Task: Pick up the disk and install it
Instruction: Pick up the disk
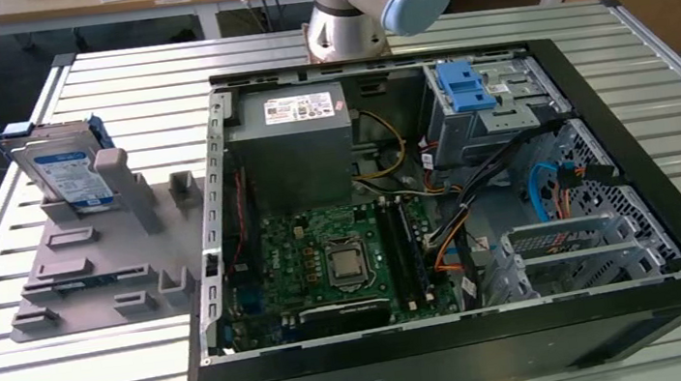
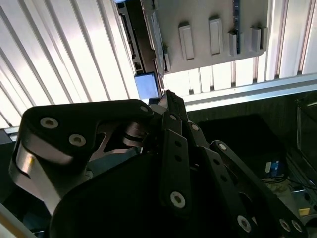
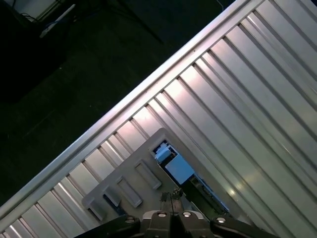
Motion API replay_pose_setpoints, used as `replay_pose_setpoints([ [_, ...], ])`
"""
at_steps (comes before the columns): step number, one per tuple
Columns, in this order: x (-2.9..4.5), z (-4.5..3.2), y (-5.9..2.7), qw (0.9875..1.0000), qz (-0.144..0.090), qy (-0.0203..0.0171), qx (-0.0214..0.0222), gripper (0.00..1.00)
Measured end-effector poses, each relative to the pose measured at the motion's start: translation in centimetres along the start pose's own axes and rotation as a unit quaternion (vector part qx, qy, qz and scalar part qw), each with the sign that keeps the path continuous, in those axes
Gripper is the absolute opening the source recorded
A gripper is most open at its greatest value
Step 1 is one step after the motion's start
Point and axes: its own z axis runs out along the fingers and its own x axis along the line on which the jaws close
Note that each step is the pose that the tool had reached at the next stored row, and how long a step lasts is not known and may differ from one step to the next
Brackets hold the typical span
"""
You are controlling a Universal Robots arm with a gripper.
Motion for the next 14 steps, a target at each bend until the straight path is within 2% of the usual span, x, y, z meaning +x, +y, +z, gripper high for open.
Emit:
replay_pose_setpoints([
  [9,0.00,0.01,0.00,0.9993,-0.038,-0.0011,0.0024,0.11],
  [11,0.00,0.01,0.00,0.9987,-0.051,-0.0009,0.0025,0.11],
  [14,0.00,0.03,0.00,0.9970,-0.077,-0.0003,0.0024,0.11],
])
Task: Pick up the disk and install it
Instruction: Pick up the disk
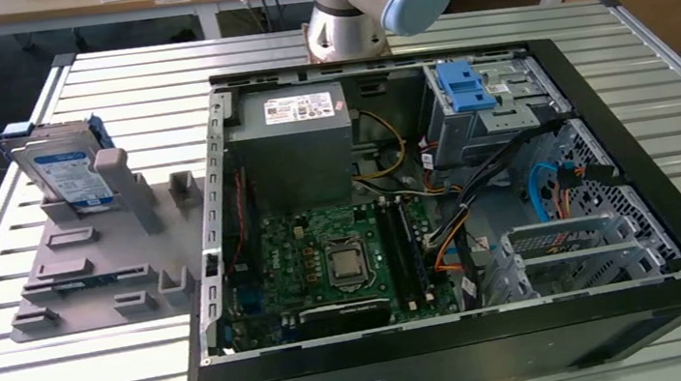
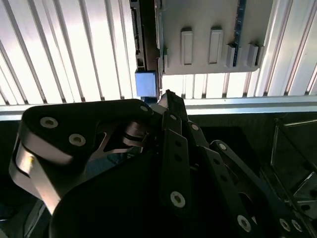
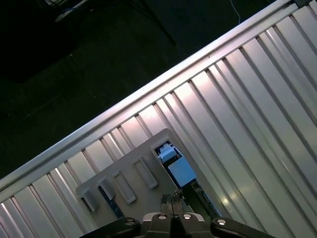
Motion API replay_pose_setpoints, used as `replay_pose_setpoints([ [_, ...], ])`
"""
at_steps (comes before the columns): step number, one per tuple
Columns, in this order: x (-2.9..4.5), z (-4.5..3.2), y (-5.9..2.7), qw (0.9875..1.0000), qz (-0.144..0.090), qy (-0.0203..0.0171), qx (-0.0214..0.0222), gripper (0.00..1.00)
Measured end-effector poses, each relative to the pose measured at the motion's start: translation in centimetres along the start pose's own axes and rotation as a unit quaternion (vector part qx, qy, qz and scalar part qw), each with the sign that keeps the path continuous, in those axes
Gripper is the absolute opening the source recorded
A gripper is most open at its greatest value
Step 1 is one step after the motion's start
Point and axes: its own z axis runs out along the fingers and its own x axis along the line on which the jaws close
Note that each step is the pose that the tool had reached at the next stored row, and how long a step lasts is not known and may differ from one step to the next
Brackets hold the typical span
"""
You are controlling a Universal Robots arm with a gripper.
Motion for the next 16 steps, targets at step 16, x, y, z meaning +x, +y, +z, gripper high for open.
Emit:
replay_pose_setpoints([
  [16,0.00,0.15,-0.01,0.9927,-0.120,-0.0017,0.0066,0.11],
])
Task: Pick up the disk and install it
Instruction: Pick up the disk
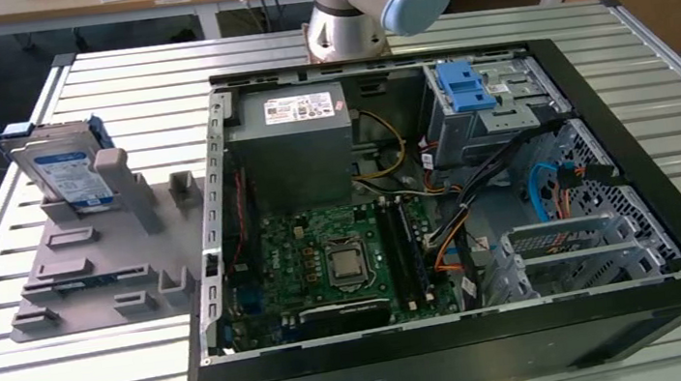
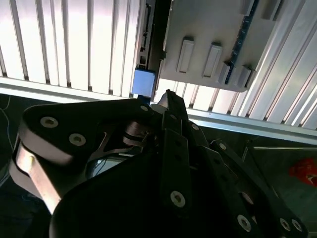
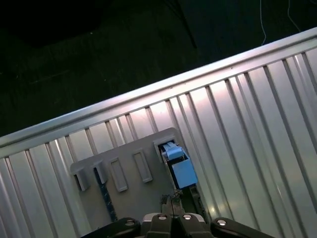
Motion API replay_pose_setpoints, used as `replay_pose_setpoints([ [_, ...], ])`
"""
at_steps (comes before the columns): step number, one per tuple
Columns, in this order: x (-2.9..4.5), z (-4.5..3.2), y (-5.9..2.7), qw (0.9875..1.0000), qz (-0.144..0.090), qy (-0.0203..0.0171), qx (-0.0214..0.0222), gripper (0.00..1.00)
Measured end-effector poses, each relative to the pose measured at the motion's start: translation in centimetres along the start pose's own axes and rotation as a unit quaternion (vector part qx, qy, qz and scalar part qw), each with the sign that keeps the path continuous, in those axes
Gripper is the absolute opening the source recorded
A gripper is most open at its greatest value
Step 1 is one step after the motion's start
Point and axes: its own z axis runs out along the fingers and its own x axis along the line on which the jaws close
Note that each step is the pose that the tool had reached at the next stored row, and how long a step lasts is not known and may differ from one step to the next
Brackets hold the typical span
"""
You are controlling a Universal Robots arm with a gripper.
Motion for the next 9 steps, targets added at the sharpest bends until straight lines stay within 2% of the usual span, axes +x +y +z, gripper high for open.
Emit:
replay_pose_setpoints([
  [4,0.00,0.07,0.00,0.9997,-0.026,0.0000,0.0010,0.11],
  [9,0.01,0.27,0.00,0.9984,-0.057,0.0002,0.0016,0.11],
])
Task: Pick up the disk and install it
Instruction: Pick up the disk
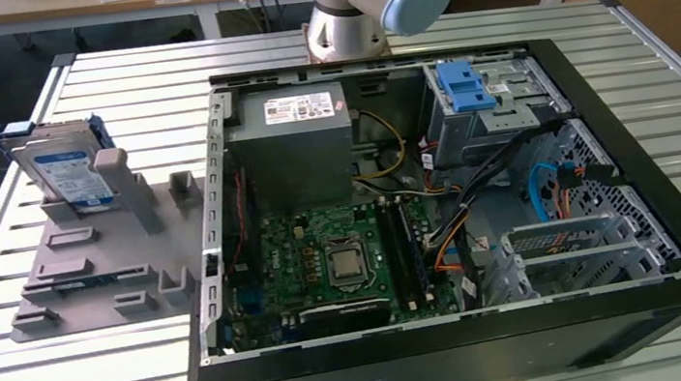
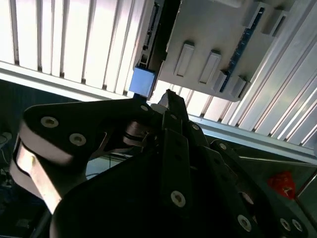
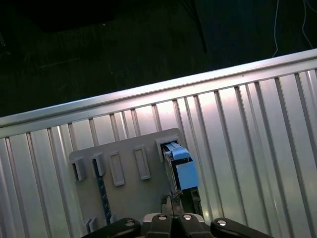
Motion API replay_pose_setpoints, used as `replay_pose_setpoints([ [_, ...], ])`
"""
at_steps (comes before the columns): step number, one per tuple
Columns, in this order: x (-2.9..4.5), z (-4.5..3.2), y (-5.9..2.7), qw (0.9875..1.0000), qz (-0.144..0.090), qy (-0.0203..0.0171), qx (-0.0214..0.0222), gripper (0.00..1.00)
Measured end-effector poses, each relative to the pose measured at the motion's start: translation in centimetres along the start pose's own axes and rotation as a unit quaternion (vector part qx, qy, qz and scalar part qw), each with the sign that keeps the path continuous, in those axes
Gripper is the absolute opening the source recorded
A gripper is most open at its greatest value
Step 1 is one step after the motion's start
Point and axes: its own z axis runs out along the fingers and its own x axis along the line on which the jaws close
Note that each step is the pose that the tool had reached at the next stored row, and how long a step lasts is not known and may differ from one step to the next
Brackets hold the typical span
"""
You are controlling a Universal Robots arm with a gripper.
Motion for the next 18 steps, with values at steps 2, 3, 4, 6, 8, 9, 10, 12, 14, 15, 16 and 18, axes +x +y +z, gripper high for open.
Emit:
replay_pose_setpoints([
  [2,0.00,0.01,0.00,1.0000,-0.001,0.0000,0.0000,0.11],
  [3,0.00,0.02,0.00,1.0000,-0.001,-0.0001,0.0001,0.11],
  [4,0.00,0.02,0.00,1.0000,-0.001,-0.0001,0.0001,0.17],
  [6,0.00,0.02,0.00,1.0000,-0.001,-0.0002,0.0001,0.23],
  [8,0.00,0.04,0.00,1.0000,-0.001,-0.0003,0.0001,0.35],
  [9,0.00,0.13,0.00,1.0000,-0.002,-0.0004,0.0003,0.35],
  [10,0.00,0.23,0.00,1.0000,-0.006,-0.0004,0.0003,0.41],
  [12,0.00,0.43,-0.01,0.9998,-0.021,-0.0003,-0.0001,0.47],
  [14,0.00,0.65,0.00,0.9992,-0.040,-0.0004,-0.0005,0.53],
  [15,0.00,0.75,-0.01,0.9988,-0.048,-0.0004,-0.0006,0.53],
  [16,0.00,0.88,-0.01,0.9986,-0.053,-0.0004,-0.0002,0.53],
  [18,-0.08,1.23,0.06,0.9985,-0.056,-0.0007,0.0016,0.53],
])
